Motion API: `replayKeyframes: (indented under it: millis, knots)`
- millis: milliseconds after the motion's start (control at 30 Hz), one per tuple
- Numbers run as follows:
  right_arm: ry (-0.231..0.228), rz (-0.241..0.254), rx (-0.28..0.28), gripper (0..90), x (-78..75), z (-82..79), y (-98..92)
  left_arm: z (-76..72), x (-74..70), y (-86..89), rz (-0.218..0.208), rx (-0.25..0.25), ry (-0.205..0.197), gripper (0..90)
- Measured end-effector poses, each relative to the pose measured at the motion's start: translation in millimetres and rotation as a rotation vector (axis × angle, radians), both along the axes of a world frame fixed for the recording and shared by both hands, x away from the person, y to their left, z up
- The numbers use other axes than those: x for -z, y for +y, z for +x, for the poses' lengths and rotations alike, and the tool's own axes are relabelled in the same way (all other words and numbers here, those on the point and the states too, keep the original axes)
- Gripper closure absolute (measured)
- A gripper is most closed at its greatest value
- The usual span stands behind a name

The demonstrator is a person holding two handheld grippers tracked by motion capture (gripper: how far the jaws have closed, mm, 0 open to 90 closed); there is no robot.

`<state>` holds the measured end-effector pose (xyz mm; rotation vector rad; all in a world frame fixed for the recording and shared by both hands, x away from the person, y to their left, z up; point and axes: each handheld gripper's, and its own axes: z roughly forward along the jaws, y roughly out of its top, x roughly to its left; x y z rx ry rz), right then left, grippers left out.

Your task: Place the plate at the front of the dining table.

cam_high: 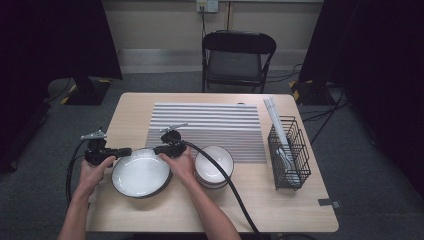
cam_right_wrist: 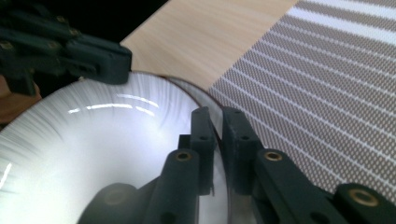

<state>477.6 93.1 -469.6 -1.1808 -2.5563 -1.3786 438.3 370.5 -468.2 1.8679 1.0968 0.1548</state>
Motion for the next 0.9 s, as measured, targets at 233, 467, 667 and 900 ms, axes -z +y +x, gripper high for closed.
replayKeyframes:
  millis: [233, 467, 667, 900]
  knots:
    - [0.017, 0.02, 0.021, 83.7, 1.9, -1.6, -2.0, 0.4, 0.6, -0.3, -0.013, -0.002, 0.008, 85.4]
    - [0.008, 0.037, 0.035, 82.8, 2.9, -0.7, 2.4, 2.1, -0.5, -2.8, 0.013, -0.012, 0.001, 83.1]
    - [-0.002, 0.025, 0.024, 82.6, 2.2, -0.2, 4.8, 1.1, 0.0, -1.5, 0.007, -0.012, -0.004, 84.2]
    - [-0.01, 0.016, 0.034, 80.8, 1.5, -4.8, 0.1, 0.3, -0.7, 1.8, -0.002, -0.016, -0.008, 85.4]
